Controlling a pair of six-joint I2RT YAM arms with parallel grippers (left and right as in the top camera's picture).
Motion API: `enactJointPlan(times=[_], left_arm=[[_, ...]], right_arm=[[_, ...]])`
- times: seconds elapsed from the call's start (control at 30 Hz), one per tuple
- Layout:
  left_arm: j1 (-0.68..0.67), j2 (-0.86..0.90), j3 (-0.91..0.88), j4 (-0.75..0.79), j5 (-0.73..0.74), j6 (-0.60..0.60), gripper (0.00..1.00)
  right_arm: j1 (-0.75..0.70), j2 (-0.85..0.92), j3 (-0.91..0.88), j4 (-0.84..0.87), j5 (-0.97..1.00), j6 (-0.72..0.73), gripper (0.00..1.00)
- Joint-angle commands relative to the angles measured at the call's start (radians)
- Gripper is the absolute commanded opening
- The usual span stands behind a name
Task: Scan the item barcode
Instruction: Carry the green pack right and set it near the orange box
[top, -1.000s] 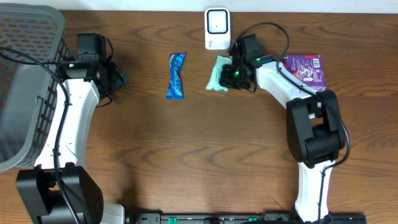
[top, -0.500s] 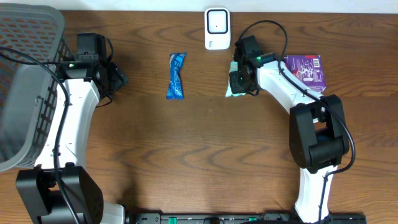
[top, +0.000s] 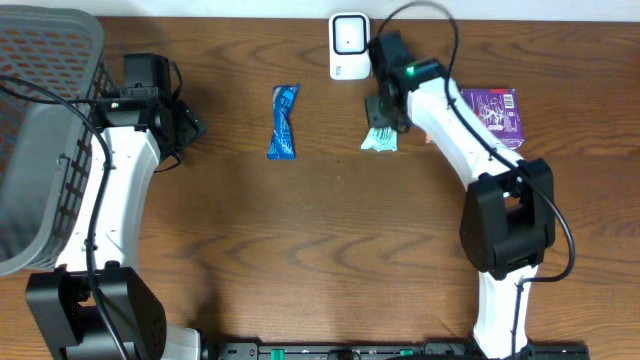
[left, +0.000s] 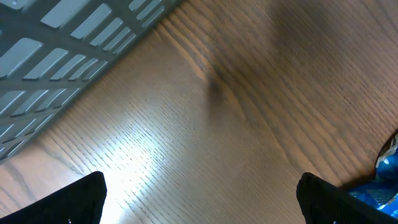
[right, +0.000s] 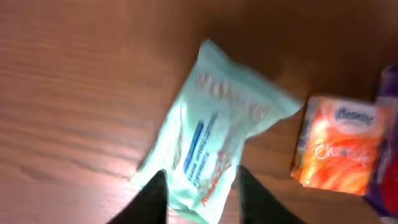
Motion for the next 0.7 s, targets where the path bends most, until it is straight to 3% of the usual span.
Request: enactJointPlan(times=[0.0,0.1,0.37,0.67], left_arm=[[0.002,0.004,0.000,-0.003,-0.012,-0.012,0.98],[0.002,0.004,0.000,-0.003,-0.012,-0.012,0.98],[0.002,0.004,0.000,-0.003,-0.012,-0.012,0.98],[0.002,0.004,0.000,-0.003,-0.012,-0.012,0.98]], right_arm=[[-0.014,0.003,0.033,0.026,0.024,0.003,0.21],[-0.027,0.004,0.026,0.051,0.023,0.007,0.01],[-0.049,0.020,-0.056,0.098,0.015,0.086,0.01],[-0.048,0.022,-0.333,0.362,-0.070,0.086,0.01]])
